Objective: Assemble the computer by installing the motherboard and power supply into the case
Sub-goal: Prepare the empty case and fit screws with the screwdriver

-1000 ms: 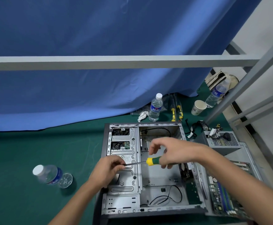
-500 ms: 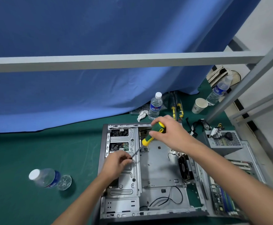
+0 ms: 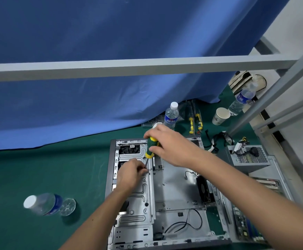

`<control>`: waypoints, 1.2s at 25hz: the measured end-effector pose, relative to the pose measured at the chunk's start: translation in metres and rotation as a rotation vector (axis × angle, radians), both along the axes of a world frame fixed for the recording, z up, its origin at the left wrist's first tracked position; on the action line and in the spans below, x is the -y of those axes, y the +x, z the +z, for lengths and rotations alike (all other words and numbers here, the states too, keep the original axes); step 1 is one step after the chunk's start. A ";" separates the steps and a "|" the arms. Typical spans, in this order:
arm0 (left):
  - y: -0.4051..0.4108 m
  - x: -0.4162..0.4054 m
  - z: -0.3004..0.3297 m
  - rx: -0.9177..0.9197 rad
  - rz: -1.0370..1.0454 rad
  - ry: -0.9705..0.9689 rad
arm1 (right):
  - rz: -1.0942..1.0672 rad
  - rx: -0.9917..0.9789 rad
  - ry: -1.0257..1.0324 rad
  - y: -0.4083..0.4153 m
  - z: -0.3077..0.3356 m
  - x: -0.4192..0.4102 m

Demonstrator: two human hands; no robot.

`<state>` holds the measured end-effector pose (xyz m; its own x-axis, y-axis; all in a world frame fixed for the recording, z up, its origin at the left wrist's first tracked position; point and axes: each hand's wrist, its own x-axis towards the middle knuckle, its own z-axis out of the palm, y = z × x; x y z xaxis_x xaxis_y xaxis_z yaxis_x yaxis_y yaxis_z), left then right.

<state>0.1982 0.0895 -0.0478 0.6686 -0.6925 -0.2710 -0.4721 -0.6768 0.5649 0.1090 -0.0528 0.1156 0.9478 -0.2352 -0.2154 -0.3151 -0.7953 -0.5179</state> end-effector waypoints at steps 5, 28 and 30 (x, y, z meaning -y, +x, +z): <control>0.000 0.003 -0.007 0.032 -0.008 -0.012 | 0.034 -0.015 -0.001 0.003 -0.004 0.000; 0.008 0.002 -0.015 -0.081 0.055 -0.036 | 0.115 -0.063 0.007 0.016 -0.001 -0.004; 0.005 0.004 -0.014 -0.058 0.065 -0.012 | 0.141 -0.062 0.014 0.015 0.000 -0.004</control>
